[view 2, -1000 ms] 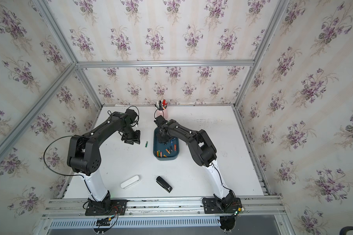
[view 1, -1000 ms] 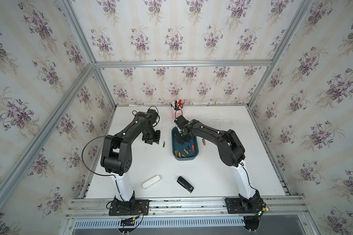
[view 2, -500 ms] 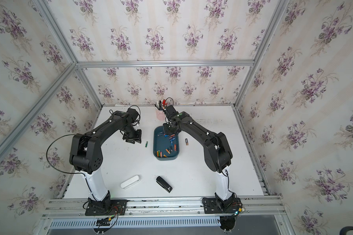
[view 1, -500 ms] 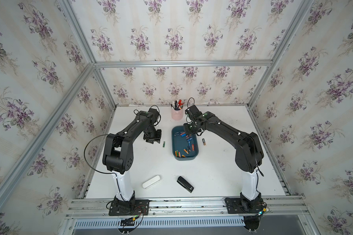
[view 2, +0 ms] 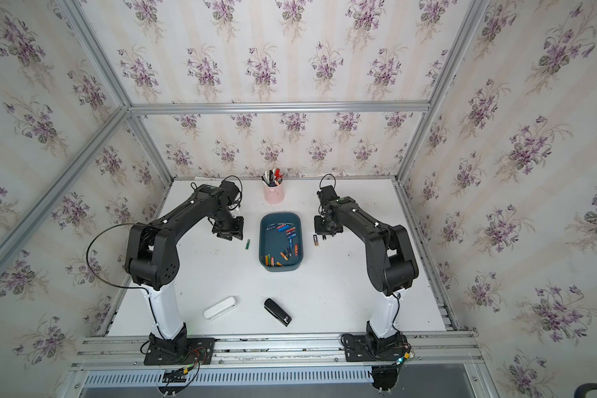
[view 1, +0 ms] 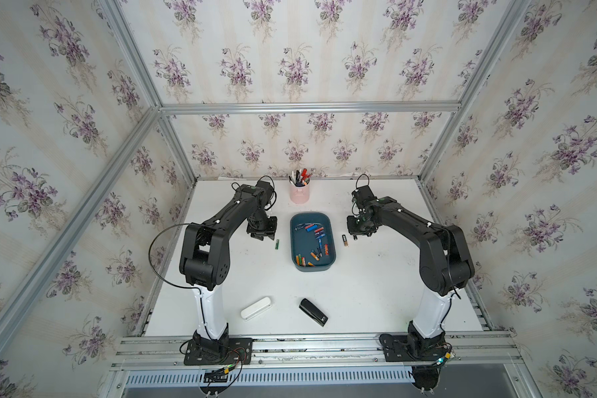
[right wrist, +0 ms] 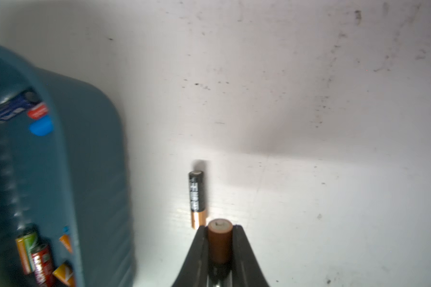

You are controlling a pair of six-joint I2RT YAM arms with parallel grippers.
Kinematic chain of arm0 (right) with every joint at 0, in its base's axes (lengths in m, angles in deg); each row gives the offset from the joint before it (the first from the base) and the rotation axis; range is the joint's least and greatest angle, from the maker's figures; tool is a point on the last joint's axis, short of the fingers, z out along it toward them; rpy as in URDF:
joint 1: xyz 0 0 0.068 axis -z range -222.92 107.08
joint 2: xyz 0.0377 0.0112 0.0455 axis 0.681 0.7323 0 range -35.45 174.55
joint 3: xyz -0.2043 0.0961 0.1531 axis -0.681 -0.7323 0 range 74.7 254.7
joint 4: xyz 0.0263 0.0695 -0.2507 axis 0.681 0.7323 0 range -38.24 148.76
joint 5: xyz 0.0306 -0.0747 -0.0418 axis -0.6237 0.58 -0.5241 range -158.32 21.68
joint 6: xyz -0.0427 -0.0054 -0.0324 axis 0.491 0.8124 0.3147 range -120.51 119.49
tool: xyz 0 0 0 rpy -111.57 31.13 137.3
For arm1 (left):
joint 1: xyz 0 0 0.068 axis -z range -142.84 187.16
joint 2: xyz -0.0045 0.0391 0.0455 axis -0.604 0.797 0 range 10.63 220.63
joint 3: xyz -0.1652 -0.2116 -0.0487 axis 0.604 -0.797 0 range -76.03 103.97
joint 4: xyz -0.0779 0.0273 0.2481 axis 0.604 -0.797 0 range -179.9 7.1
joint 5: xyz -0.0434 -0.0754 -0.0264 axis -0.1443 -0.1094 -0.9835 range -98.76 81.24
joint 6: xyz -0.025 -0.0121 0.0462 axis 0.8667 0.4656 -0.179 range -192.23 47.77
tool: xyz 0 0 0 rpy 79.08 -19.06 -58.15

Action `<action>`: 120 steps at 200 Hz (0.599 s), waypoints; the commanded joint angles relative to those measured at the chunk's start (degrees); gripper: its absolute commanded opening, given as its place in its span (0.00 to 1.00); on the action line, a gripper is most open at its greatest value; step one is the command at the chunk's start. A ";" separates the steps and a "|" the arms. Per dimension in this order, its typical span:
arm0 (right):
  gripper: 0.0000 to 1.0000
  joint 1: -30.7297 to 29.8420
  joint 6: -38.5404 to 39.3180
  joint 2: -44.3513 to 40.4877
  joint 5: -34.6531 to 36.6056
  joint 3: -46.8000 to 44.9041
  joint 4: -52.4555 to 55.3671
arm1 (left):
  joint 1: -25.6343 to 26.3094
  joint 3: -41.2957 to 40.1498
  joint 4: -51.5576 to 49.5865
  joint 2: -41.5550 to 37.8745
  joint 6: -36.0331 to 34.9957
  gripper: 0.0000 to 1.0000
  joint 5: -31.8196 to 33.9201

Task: Take the batteries out of the storage box
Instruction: Place the battery at the center of the board.

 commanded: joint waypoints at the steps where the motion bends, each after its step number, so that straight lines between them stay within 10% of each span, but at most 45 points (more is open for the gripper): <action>1: 0.15 1.06 1.87 1.56 0.00 -0.55 -3.04 | 0.26 0.81 -1.85 0.53 -0.11 0.46 0.15; 120: 0.15 1.11 3.03 5.64 -1.98 -2.65 -6.85 | 0.78 1.34 -2.03 1.60 0.54 0.47 0.59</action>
